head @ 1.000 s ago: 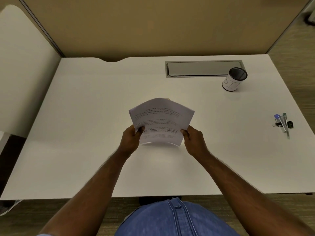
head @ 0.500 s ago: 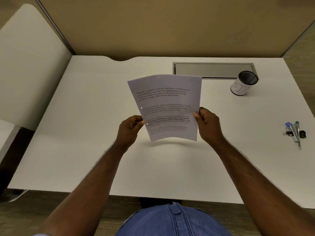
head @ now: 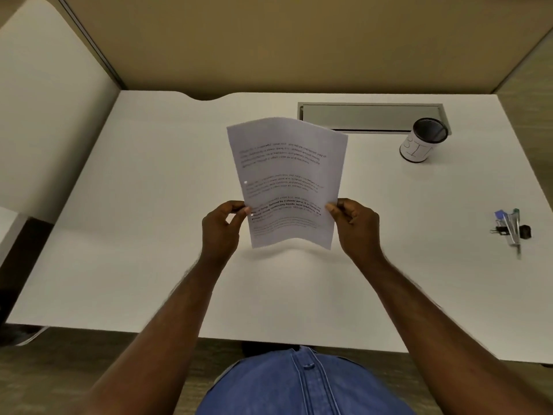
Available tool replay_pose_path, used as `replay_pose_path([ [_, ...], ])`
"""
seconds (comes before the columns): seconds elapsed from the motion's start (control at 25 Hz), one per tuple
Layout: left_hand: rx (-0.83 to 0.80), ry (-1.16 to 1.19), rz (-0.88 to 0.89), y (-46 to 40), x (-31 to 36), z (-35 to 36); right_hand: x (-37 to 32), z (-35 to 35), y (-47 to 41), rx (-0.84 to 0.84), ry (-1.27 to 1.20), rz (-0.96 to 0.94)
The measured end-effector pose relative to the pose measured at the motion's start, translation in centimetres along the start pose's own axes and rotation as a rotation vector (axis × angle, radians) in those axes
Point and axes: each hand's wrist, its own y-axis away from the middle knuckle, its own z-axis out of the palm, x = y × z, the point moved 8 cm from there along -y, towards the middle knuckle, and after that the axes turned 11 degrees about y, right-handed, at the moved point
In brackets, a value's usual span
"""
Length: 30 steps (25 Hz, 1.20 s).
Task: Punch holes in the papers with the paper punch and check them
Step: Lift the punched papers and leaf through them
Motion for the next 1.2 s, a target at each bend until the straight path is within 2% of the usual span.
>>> replay_pose_path([
  [0.12,0.095,0.026,-0.027,-0.1,-0.5,-0.9,0.2,-0.4,0.0,0.055,-0.019,0.003],
  [0.24,0.080,0.001,-0.035,0.3,-1.1,-0.7,0.5,0.5,0.7,0.021,-0.017,-0.003],
  [0.4,0.117,0.015,-0.062,0.7,-2.1,-1.4,1.6,0.8,1.4,0.055,-0.011,0.030],
  [0.68,0.084,-0.038,-0.066,0.6,-2.6,-1.5,0.7,2.1,1.5,0.026,-0.005,-0.016],
  [1.04,0.090,0.093,-0.090,-0.1,-2.4,-2.7,-0.4,1.9,0.9,0.013,-0.082,0.012],
  [1.2,0.009,0.151,-0.134,-0.1,-3.5,-2.8,0.1,2.6,2.2,-0.010,-0.061,0.024],
])
